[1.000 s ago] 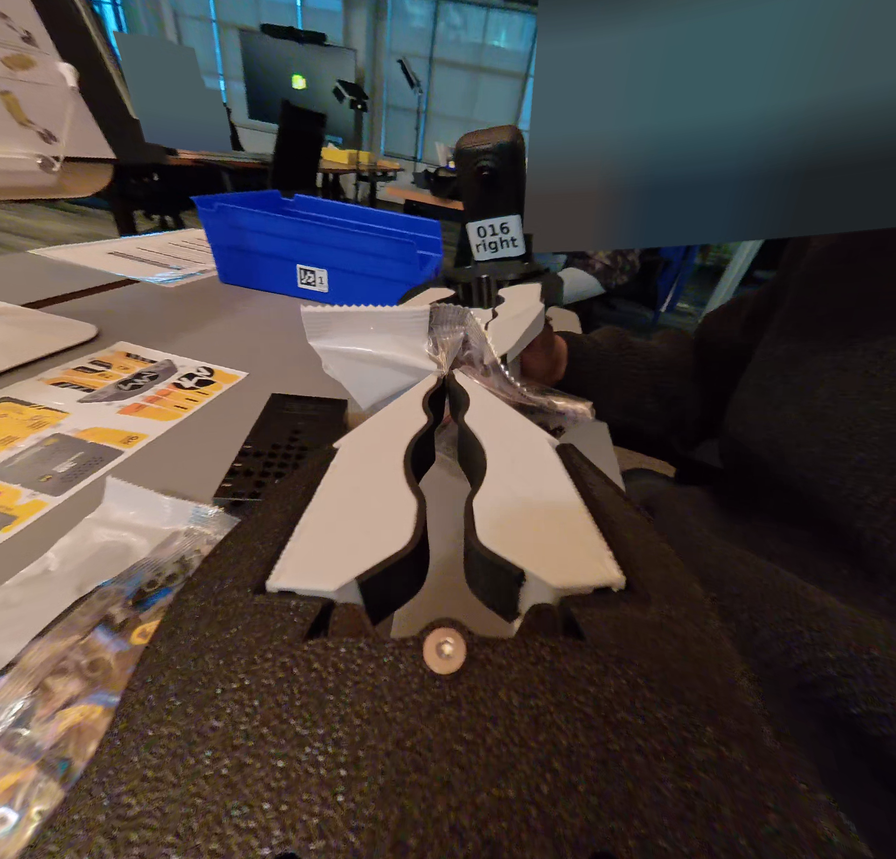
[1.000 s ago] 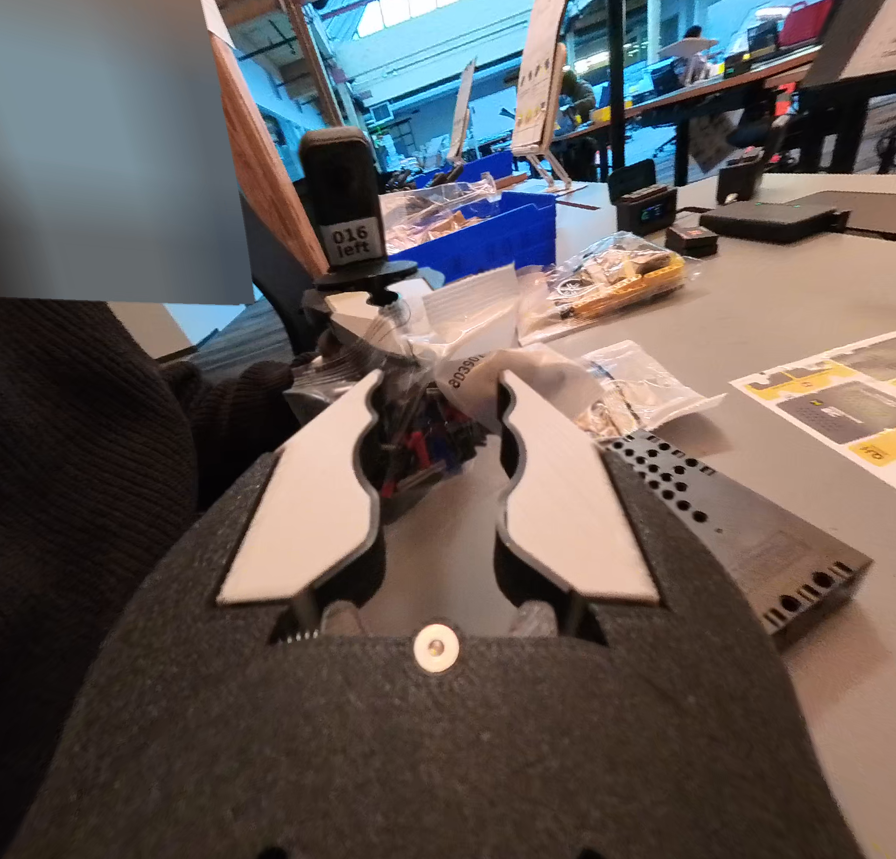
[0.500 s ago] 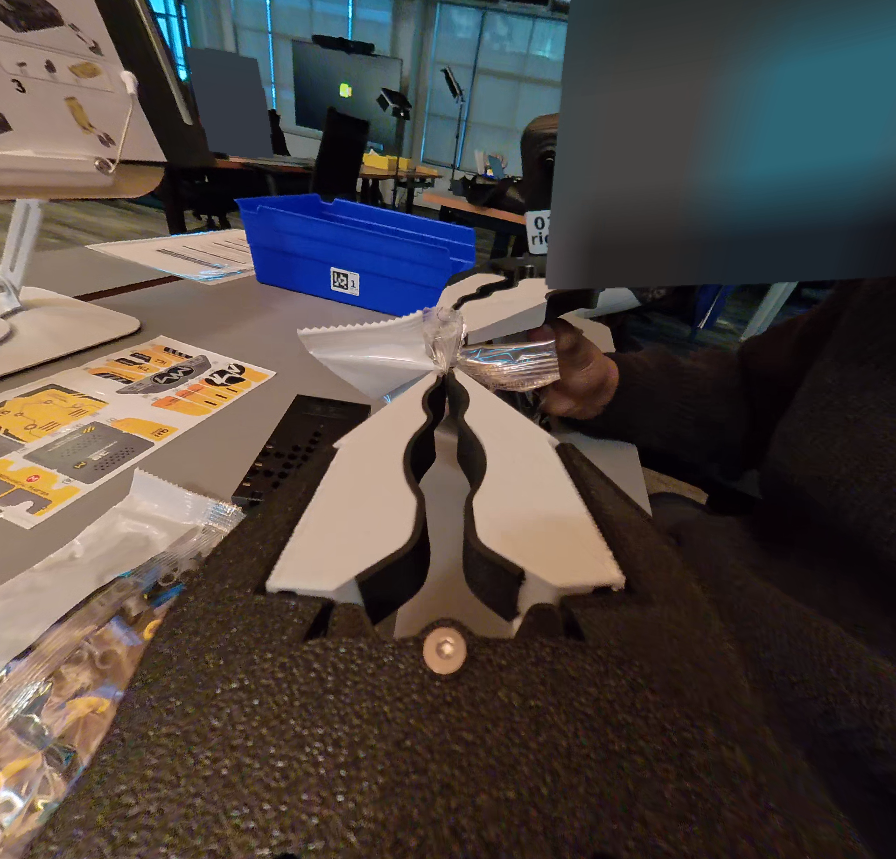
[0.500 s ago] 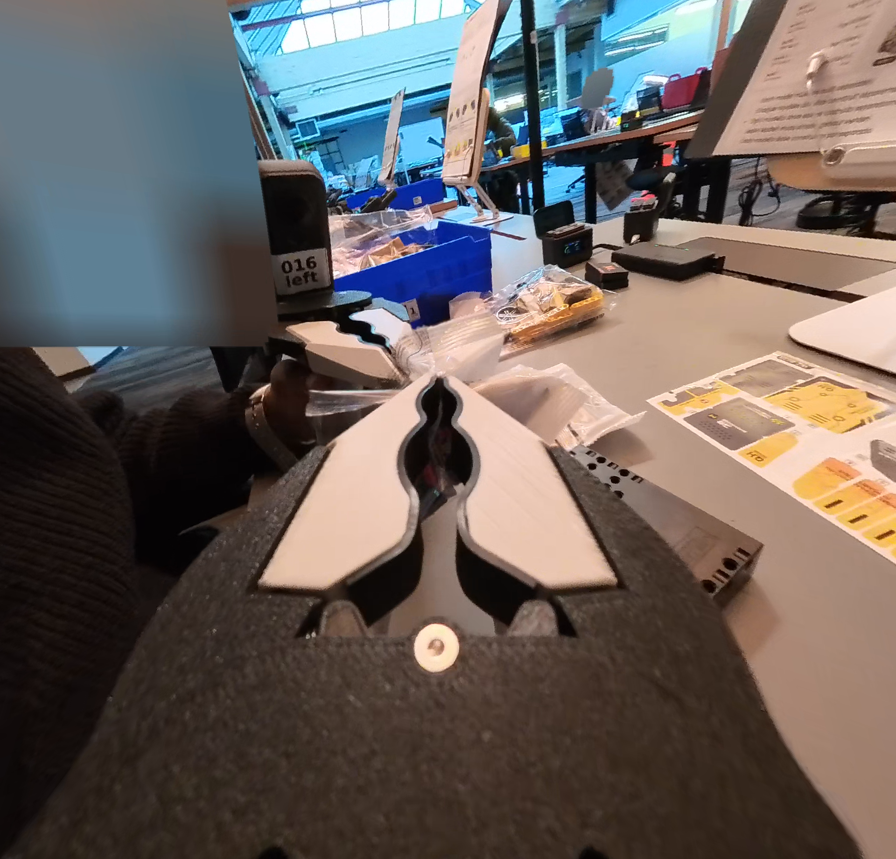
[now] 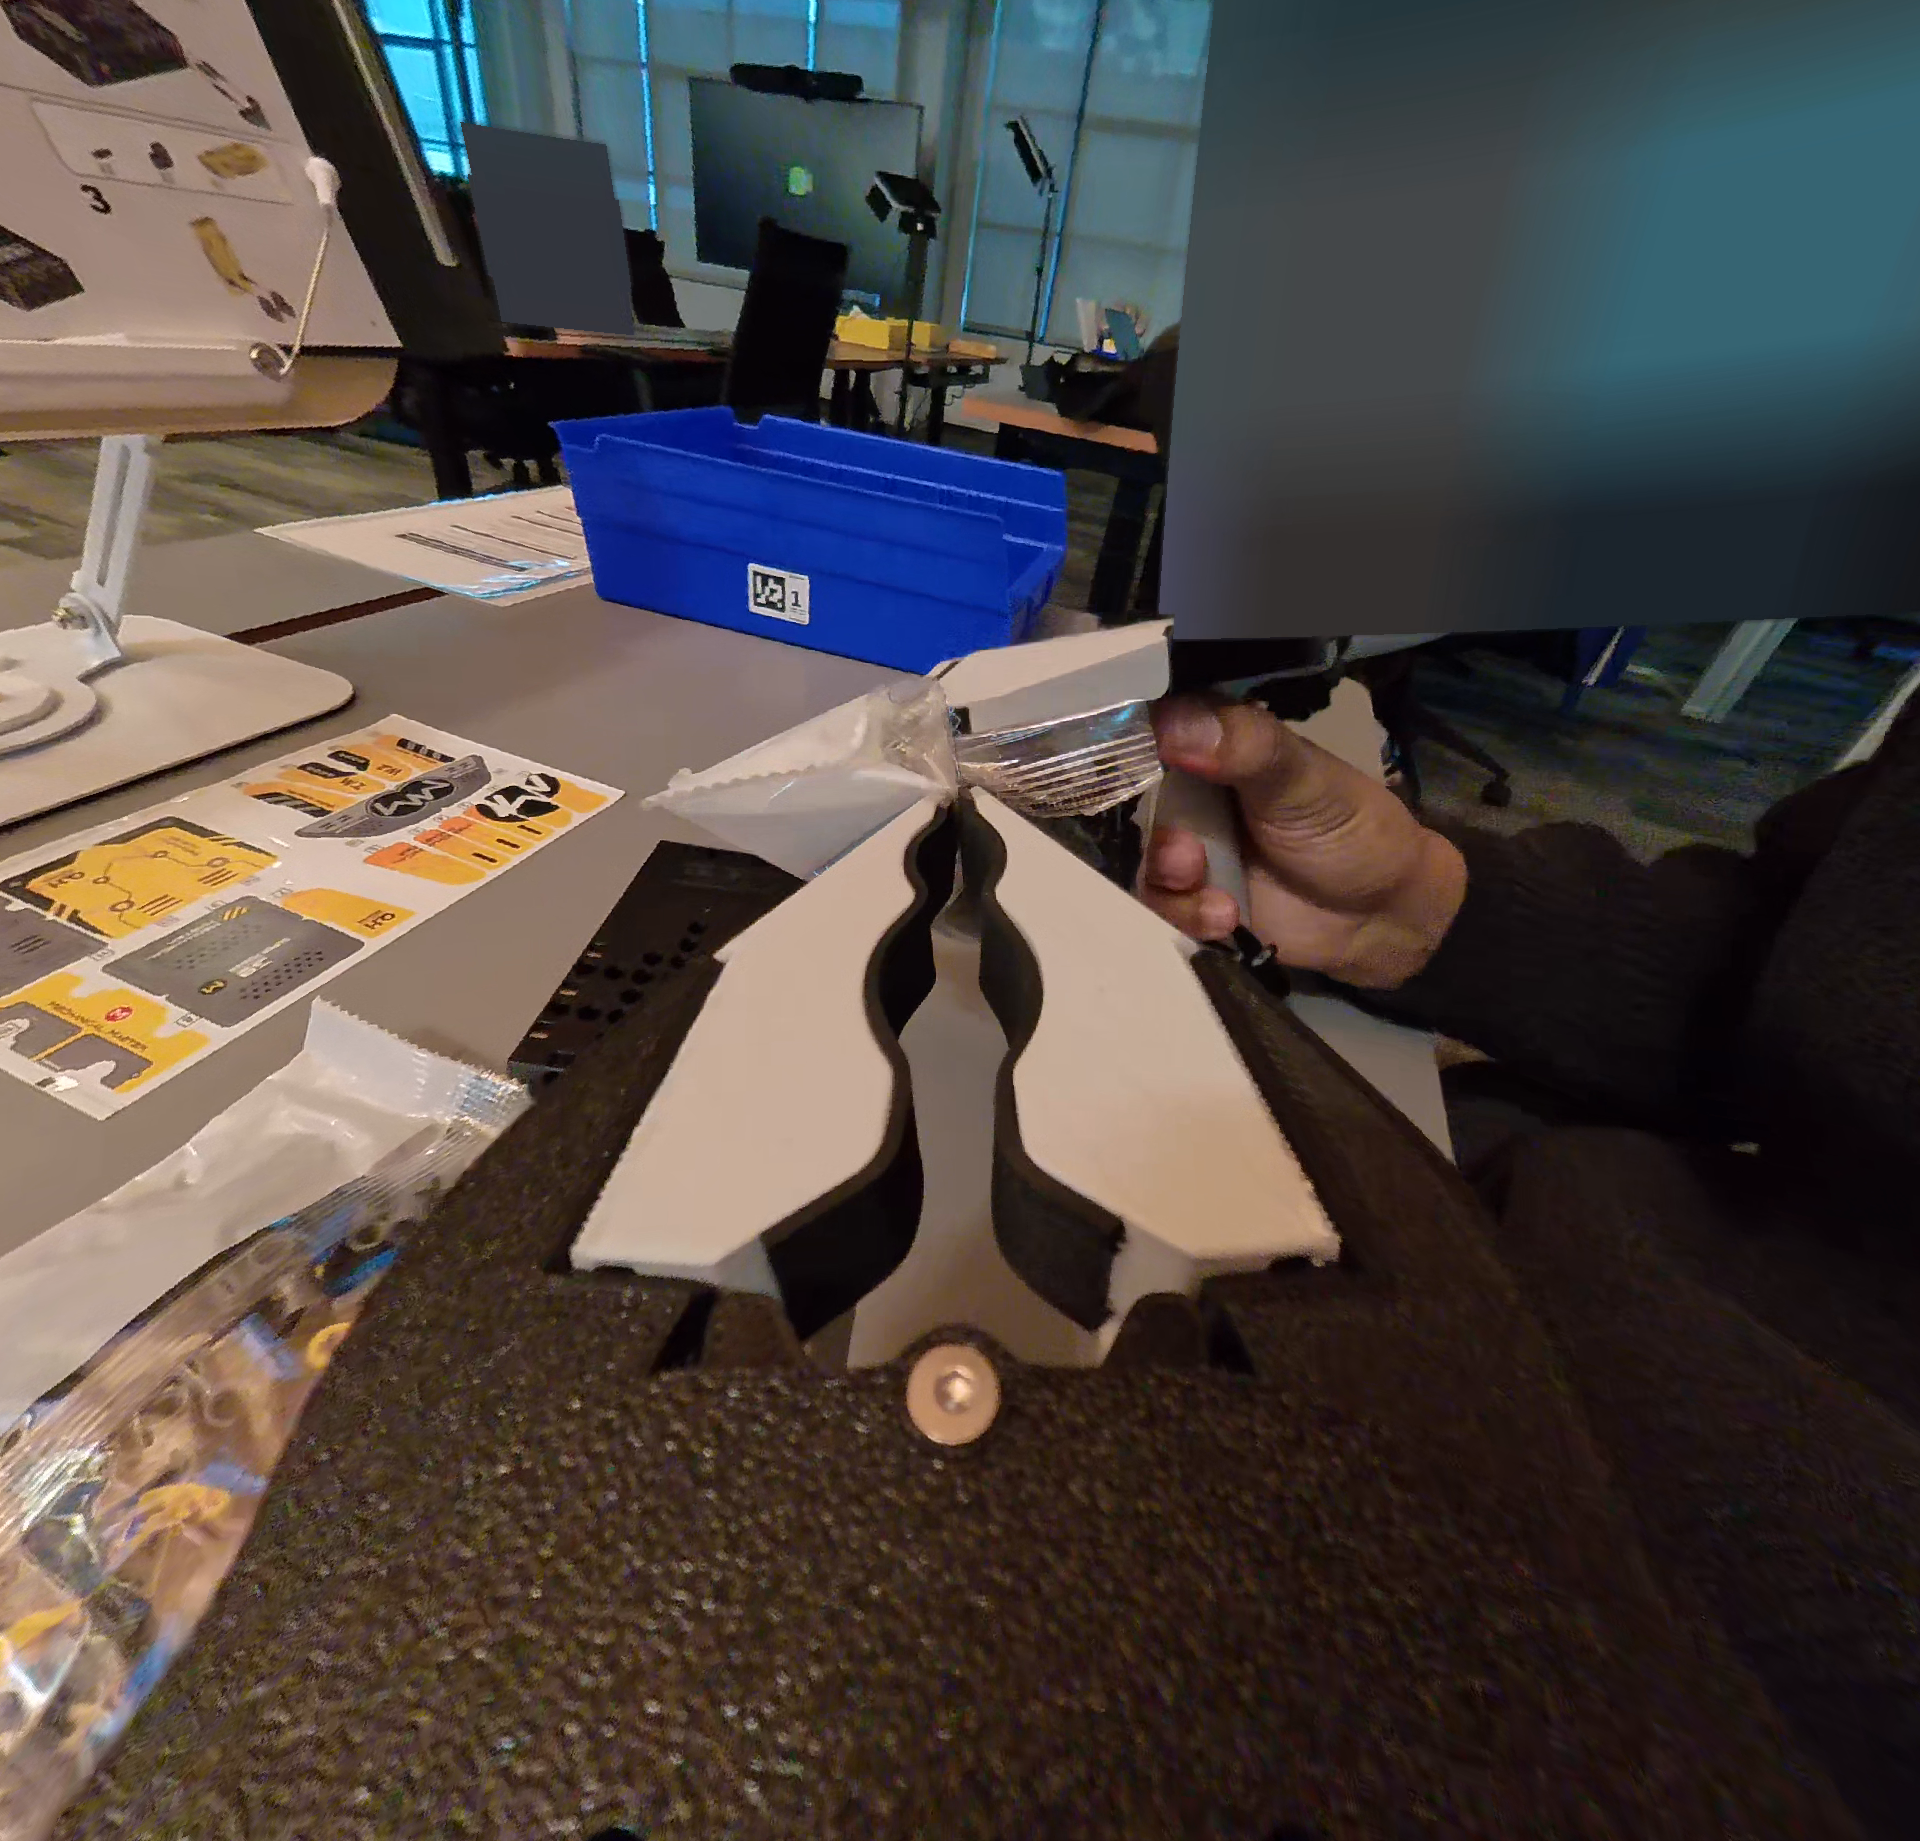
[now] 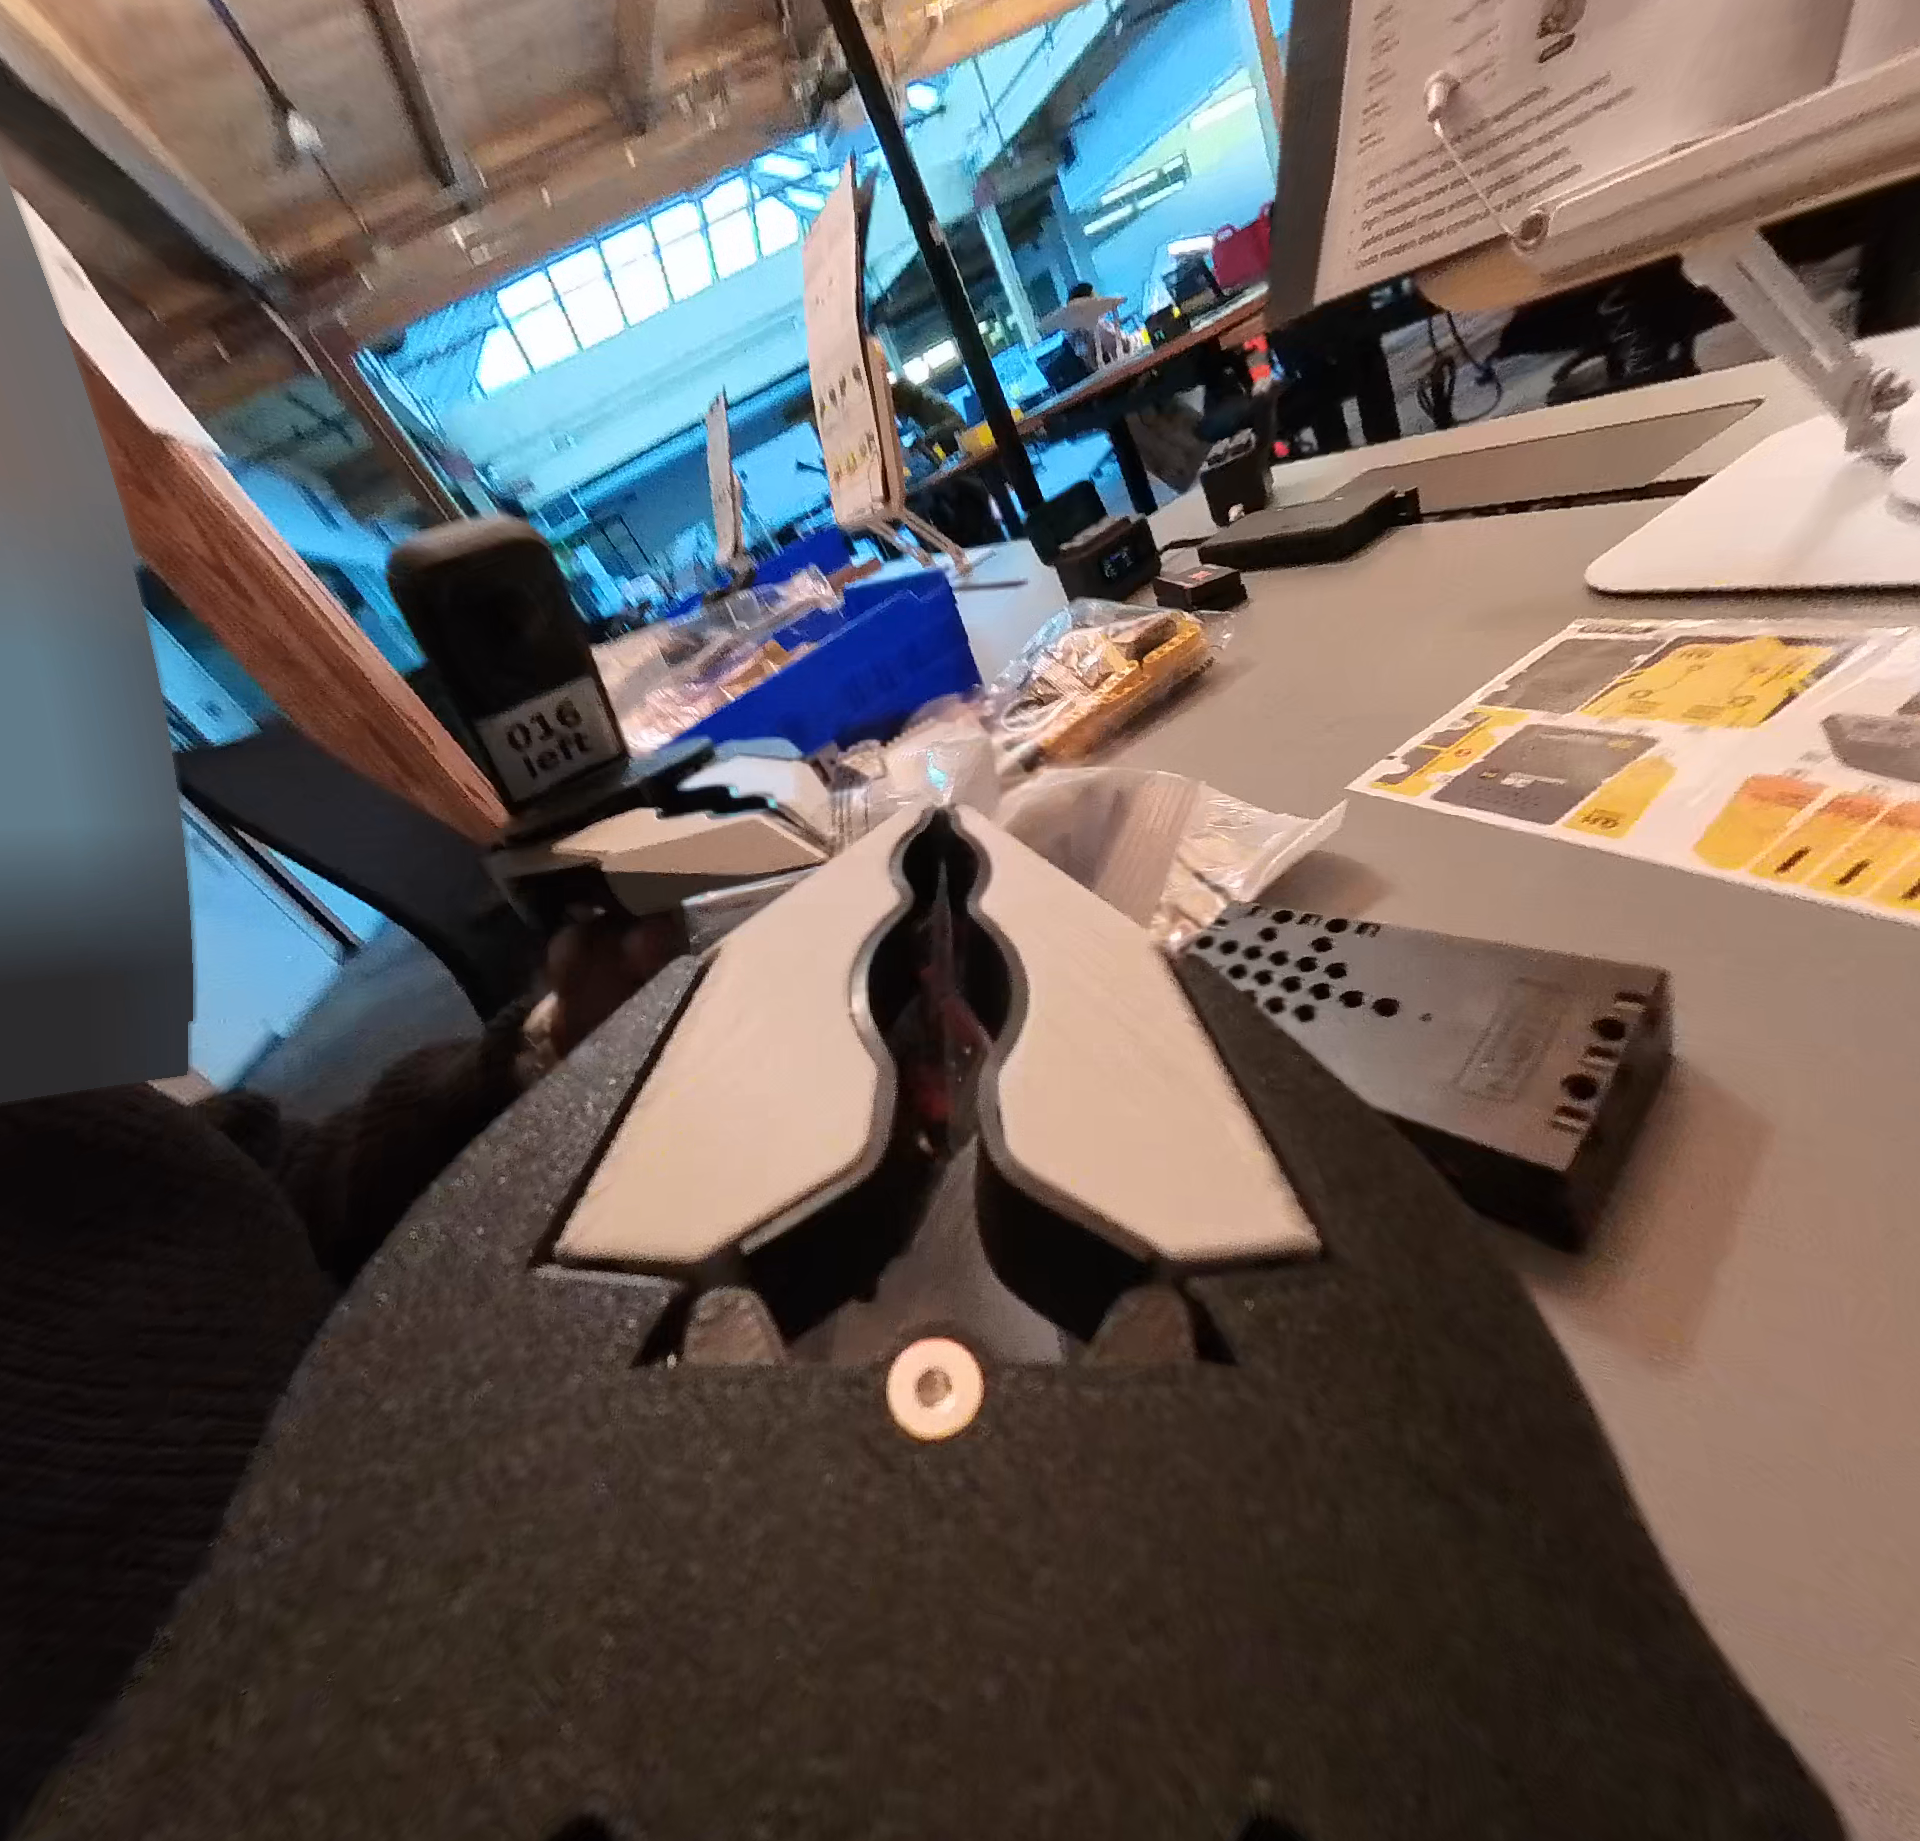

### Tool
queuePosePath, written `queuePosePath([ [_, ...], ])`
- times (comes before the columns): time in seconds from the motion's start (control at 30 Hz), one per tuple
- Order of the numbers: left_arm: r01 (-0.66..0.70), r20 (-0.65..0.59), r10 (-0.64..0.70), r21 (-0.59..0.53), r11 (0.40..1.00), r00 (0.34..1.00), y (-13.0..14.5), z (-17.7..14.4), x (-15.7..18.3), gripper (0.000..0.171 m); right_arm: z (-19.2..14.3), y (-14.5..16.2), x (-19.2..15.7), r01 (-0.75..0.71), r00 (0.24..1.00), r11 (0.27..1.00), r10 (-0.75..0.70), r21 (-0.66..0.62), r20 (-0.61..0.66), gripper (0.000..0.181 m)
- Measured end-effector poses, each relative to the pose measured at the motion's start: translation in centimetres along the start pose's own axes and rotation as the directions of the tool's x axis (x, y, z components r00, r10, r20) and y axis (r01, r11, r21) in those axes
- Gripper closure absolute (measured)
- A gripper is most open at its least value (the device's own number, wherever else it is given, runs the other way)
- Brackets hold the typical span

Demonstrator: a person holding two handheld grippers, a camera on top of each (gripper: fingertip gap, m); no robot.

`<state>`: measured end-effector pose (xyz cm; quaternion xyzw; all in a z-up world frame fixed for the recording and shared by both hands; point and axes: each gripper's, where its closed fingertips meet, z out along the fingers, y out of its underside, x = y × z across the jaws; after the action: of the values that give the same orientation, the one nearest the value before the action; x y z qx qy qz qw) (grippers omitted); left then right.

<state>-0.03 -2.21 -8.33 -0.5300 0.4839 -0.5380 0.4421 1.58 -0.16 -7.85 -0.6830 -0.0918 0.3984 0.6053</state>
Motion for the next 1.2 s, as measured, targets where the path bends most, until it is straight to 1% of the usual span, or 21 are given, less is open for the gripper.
queuePosePath([
  [0.07, 0.033, -0.029, -0.032, 0.017, 0.999, 0.999, -0.2, 0.0, 0.5, 0.171, -0.3, -0.1, -0.3, -0.092, 0.995, 0.995, 0.09, 0.043, 0.04, 0.181],
  [0.17, 0.064, -0.07, -0.061, 0.04, 0.997, 0.996, -0.5, 0.0, 1.2, 0.171, -0.8, -0.1, -0.8, -0.248, 0.96, 0.965, 0.234, 0.082, 0.151, 0.181],
  [0.3, 0.116, -0.139, -0.105, 0.08, 0.99, 0.985, -1.2, -0.3, 1.9, 0.171, -1.1, -0.6, -1.7, -0.359, 0.908, 0.928, 0.324, 0.095, 0.266, 0.181],
  [0.37, 0.115, -0.142, -0.103, 0.074, 0.991, 0.985, -1.1, -0.5, 1.9, 0.171, -1.0, -0.5, -1.8, -0.394, 0.885, 0.915, 0.352, 0.087, 0.306, 0.181],
  [0.4, 0.105, -0.142, -0.094, 0.077, 0.991, 0.985, -1.1, -0.6, 1.9, 0.171, -1.0, -0.4, -2.0, -0.383, 0.884, 0.921, 0.344, 0.068, 0.316, 0.181],
  [0.43, 0.098, -0.128, -0.087, 0.083, 0.992, 0.988, -1.1, -0.8, 1.7, 0.171, -0.9, -0.3, -2.1, -0.347, 0.901, 0.936, 0.314, 0.063, 0.299, 0.181],
  [0.5, 0.058, -0.076, -0.051, 0.1, 0.993, 0.996, -1.1, -1.0, 1.1, 0.171, -0.6, 0.0, -2.0, -0.251, 0.947, 0.965, 0.231, 0.068, 0.226, 0.181],
  [0.53, 0.049, -0.059, -0.043, 0.11, 0.993, 0.997, -1.2, -1.0, 0.9, 0.17, -0.6, 0.0, -2.0, -0.23, 0.955, 0.971, 0.212, 0.07, 0.206, 0.181],
  [0.63, 0.062, -0.039, -0.056, 0.157, 0.986, 0.998, -1.9, -1.3, 0.6, 0.158, -0.9, -0.1, -1.8, -0.261, 0.949, 0.961, 0.239, 0.087, 0.204, 0.181],
  [0.73, 0.076, -0.063, -0.065, 0.2, 0.977, 0.996, -2.6, -1.9, 0.8, 0.157, -1.2, -0.1, -1.4, -0.297, 0.939, 0.95, 0.272, 0.095, 0.209, 0.181],
  [0.8, 0.077, -0.088, -0.061, 0.19, 0.979, 0.994, -2.5, -1.8, 1.2, 0.156, -1.1, 0.3, -1.6, -0.28, 0.945, 0.957, 0.261, 0.077, 0.198, 0.181],
  [0.93, 0.053, -0.044, -0.048, 0.129, 0.99, 0.998, -1.5, -1.1, 0.9, 0.155, -0.6, 1.0, -1.8, -0.184, 0.974, 0.982, 0.176, 0.045, 0.143, 0.181],
  [1.0, 0.084, -0.056, -0.078, 0.117, 0.99, 0.995, -1.3, -1.1, 0.8, 0.156, -0.7, 1.1, -1.9, -0.151, 0.982, 0.988, 0.145, 0.04, 0.124, 0.181],
  [1.2, 0.23, -0.162, -0.216, 0.073, 0.97, 0.963, -0.7, -1.0, 1.3, 0.156, -0.8, 1.8, -2.2, -0.093, 0.988, 0.996, 0.093, -0.009, 0.127, 0.181],
])
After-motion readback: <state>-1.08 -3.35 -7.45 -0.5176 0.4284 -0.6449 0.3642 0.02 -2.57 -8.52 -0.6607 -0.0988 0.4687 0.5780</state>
